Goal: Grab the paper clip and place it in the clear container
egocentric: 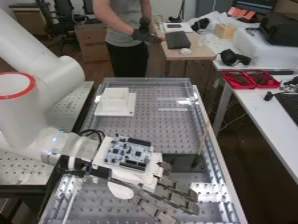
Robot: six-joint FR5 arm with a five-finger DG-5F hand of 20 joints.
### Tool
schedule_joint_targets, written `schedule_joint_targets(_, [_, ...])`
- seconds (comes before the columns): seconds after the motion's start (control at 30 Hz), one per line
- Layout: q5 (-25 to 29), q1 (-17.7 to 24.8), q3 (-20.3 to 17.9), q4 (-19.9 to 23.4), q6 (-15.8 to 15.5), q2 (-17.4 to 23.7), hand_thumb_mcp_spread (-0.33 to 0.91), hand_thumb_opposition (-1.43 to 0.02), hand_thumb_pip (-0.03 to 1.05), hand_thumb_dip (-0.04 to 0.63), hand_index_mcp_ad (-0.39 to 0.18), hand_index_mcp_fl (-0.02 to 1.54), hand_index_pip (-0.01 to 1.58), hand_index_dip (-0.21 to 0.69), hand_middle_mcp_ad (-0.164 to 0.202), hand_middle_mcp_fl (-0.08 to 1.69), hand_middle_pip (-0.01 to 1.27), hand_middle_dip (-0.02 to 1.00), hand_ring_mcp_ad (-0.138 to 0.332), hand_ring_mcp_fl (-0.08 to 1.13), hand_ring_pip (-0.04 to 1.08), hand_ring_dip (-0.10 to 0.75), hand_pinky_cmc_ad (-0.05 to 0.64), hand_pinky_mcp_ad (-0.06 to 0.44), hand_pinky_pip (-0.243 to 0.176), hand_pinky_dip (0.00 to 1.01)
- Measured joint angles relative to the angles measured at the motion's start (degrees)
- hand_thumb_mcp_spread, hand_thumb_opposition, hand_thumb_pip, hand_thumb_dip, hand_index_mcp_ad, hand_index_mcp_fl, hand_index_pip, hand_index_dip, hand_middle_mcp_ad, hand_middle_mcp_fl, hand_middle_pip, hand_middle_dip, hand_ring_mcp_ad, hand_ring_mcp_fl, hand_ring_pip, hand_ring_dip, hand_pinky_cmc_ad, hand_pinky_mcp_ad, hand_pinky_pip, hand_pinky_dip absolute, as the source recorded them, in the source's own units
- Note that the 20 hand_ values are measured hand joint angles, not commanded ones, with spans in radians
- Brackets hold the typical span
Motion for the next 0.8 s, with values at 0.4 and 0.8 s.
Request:
schedule_joint_targets(0.4, [-0.49,0.0,0.8,-0.82,0.07,-0.72,0.6,-0.89,0.52,0.243,-0.257,0.4,1.46,0.154,0.075,0.13,0.14,0.19,0.113,0.0,0.1,0.089,0.332,0.265,-0.026,0.2])
schedule_joint_targets(0.8, [-0.52,-0.08,1.07,-0.93,0.03,-1.03,0.55,-0.88,0.53,0.243,-0.257,0.31,1.35,0.11,0.075,0.13,0.14,0.19,0.113,0.0,0.1,0.089,0.332,0.265,-0.026,0.2])
